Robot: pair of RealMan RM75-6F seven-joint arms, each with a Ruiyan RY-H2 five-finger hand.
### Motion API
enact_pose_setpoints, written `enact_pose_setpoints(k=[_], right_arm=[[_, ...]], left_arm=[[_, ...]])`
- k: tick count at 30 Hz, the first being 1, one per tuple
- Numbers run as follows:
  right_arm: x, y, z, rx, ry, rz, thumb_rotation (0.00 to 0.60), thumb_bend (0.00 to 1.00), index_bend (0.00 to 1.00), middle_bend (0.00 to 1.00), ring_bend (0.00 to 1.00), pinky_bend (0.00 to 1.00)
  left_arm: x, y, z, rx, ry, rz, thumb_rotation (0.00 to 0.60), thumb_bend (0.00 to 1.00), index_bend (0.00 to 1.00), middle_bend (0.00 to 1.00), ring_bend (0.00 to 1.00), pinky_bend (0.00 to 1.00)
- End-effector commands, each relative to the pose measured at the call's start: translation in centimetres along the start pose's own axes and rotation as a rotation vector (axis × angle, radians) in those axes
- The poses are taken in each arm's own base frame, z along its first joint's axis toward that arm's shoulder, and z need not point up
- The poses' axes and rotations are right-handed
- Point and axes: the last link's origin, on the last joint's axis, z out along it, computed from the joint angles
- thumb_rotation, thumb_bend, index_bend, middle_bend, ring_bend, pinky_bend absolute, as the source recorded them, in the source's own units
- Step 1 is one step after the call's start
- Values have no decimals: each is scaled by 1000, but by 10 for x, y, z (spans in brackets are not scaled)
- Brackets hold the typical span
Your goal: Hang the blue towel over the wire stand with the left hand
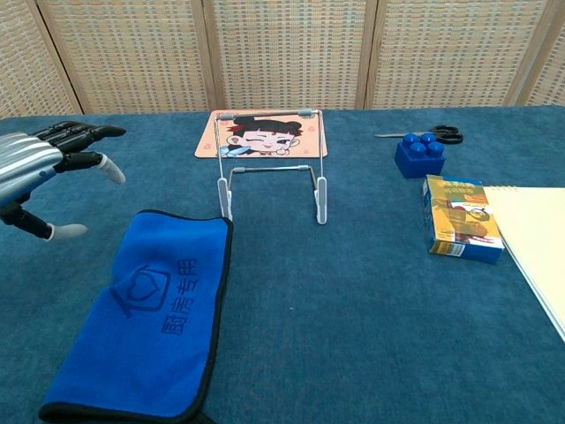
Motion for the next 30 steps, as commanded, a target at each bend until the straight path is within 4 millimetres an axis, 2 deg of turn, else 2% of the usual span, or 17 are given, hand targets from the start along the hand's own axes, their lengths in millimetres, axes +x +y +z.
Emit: enact_pose_setpoints(k=[1, 5, 16, 30], right_arm=[[0, 0, 1, -2, -1, 0, 600, 0, 0, 0, 0, 0], [-1, 1, 2, -3, -8, -1, 600, 0, 0, 0, 0, 0], [-1, 1, 2, -5, -10, 2, 600, 0, 0, 0, 0, 0], [-2, 2, 2, -7, -16, 4, 600, 0, 0, 0, 0, 0]], left_arm=[[12, 2, 24, 146, -10, -152, 600, 277, 318, 0, 0, 0], [17, 10, 41, 224, -63, -213, 600, 276, 318, 0, 0, 0], [7, 32, 59, 338, -211, -231, 600, 240, 338, 0, 0, 0], [-12, 44, 61, 397, -258, -262, 600, 235, 343, 0, 0, 0]])
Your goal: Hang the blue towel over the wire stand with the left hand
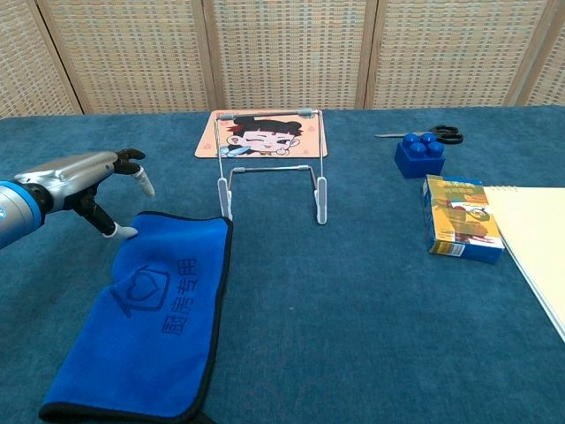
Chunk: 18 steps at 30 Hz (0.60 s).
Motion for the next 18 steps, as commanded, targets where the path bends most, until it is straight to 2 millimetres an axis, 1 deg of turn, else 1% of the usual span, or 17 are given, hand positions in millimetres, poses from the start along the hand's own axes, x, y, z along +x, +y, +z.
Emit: enact_pose_setpoints(k=[1, 6, 11, 18], right_arm=[[0, 0, 0, 0, -1, 0, 600, 0, 0, 0, 0, 0], [-1, -1, 0, 2, -4, -2, 600, 0, 0, 0, 0, 0], [-1, -1, 0, 1, -6, -1, 600, 0, 0, 0, 0, 0], [-1, -1, 0, 1, -7, 1, 600, 0, 0, 0, 0, 0]], left_arm=[[-4, 0, 1, 19, -6, -3, 600, 235, 344, 0, 0, 0], [-8, 0, 1, 29, -12, -11, 600, 235, 347, 0, 0, 0], [-12, 2, 2, 33, -15, -7, 600, 236, 384, 0, 0, 0], [-16, 3, 3, 39, -28, -11, 600, 235, 384, 0, 0, 0]])
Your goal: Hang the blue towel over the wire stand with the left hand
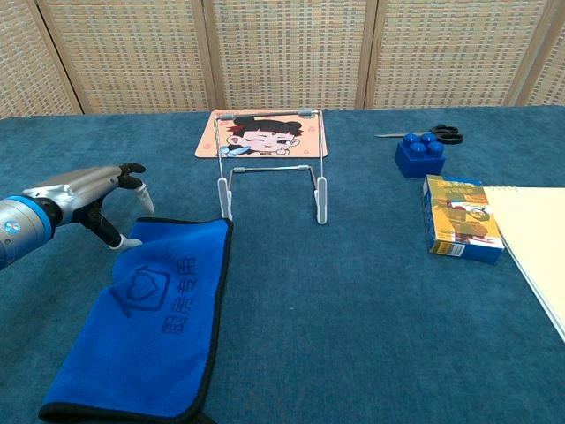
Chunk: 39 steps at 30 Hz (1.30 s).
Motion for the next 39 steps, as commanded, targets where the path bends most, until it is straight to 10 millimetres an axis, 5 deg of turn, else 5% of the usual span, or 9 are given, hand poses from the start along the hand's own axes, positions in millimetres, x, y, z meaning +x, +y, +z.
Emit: enact_pose_setpoints(k=[1, 6, 11, 19, 28, 39], right_arm=[[0, 0, 0, 0, 0, 2, 600, 0, 0, 0, 0, 0], [0, 0, 0, 1, -3, 3, 600, 0, 0, 0, 0, 0], [0, 0, 1, -1, -4, 4, 600, 0, 0, 0, 0, 0], [0, 0, 1, -2, -7, 3, 600, 0, 0, 0, 0, 0], [0, 0, 0, 0, -6, 5, 600, 0, 0, 0, 0, 0], [0, 0, 0, 2, -8, 8, 600, 0, 0, 0, 0, 0]], left_arm=[[-1, 1, 1, 4, -2, -8, 600, 235, 384, 0, 0, 0], [-2, -1, 4, 15, -28, 0, 600, 257, 384, 0, 0, 0], [-2, -2, 4, 22, -67, -20, 600, 404, 384, 0, 0, 0], [1, -1, 5, 29, -80, -35, 600, 406, 389, 0, 0, 0], [3, 2, 3, 28, -58, -59, 600, 407, 636, 0, 0, 0], [13, 1, -3, -5, 20, -50, 600, 406, 696, 0, 0, 0]])
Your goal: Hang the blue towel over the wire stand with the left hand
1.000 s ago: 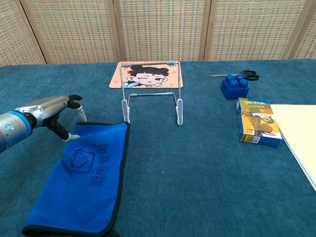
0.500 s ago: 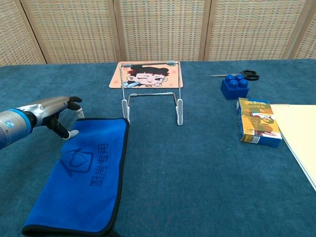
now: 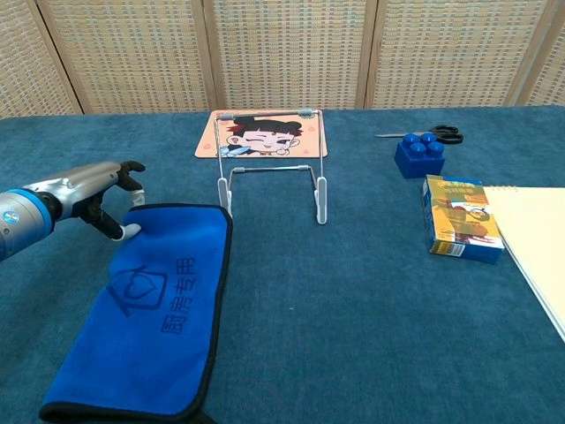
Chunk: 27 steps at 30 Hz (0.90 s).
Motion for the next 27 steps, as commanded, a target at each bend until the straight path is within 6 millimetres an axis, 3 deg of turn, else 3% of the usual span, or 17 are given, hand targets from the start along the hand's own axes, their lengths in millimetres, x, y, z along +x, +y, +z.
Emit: enact_pose_setpoints(k=[1, 15, 27], right_arm=[[0, 0, 0, 1, 0, 1, 600, 0, 0, 0, 0, 0], [0, -1, -1, 4, 1, 0, 600, 0, 0, 0, 0, 0], [1, -1, -1, 2, 0, 2, 600, 0, 0, 0, 0, 0]], left_arm=[[6, -2, -5, -26, 48, 11, 600, 407, 701, 0, 0, 0], [51, -14, -33, -130, 240, -9, 600, 409, 719, 0, 0, 0], [93, 0, -51, -193, 308, -26, 600, 408, 722, 0, 0, 0]])
